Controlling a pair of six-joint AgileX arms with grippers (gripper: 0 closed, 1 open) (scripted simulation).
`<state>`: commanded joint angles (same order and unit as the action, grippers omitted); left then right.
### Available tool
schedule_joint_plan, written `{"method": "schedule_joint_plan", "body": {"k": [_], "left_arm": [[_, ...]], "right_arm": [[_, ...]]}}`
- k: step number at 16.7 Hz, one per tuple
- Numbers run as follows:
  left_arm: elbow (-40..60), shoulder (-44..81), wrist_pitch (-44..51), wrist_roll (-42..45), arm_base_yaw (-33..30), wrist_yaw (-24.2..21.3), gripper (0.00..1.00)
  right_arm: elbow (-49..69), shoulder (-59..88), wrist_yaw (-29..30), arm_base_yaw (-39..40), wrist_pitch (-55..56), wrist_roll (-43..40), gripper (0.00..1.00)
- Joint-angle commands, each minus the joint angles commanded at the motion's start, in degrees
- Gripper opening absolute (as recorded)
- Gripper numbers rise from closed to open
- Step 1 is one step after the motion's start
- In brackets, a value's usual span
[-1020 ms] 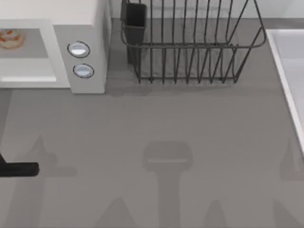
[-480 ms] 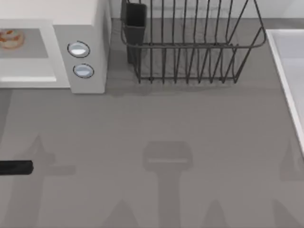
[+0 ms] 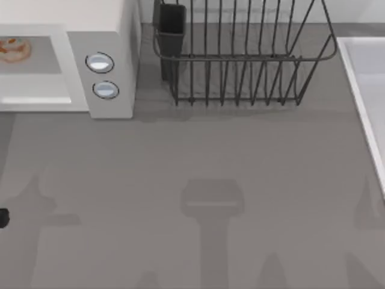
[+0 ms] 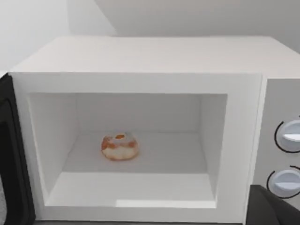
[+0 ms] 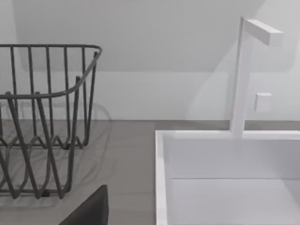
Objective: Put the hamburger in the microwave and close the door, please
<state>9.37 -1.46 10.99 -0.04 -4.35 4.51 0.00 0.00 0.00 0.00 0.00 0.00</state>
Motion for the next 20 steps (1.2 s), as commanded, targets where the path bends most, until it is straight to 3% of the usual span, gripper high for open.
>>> {"method": "schedule_joint_plan", "body": {"k": [6, 9, 13, 20], "left_arm": [[0.6, 0.7, 0.4, 0.5, 0.6, -0.5, 0.0], [5.8, 6.2, 2.6, 4.1, 4.9, -3.5, 0.0], [18.1, 21.8, 8.3, 13.0, 15.8, -10.6, 0.0], [42.9, 63.5, 21.8, 33.1, 40.0, -26.1, 0.0]], "right_arm": [[0.0, 0.0, 0.0, 0.0, 0.0, 0.0, 1.0], [0.0, 0.0, 0.0, 0.0, 0.0, 0.0, 1.0], [0.0, 0.0, 0.0, 0.0, 0.0, 0.0, 1.0], [0.0, 0.0, 0.0, 0.0, 0.0, 0.0, 1.0]]}}
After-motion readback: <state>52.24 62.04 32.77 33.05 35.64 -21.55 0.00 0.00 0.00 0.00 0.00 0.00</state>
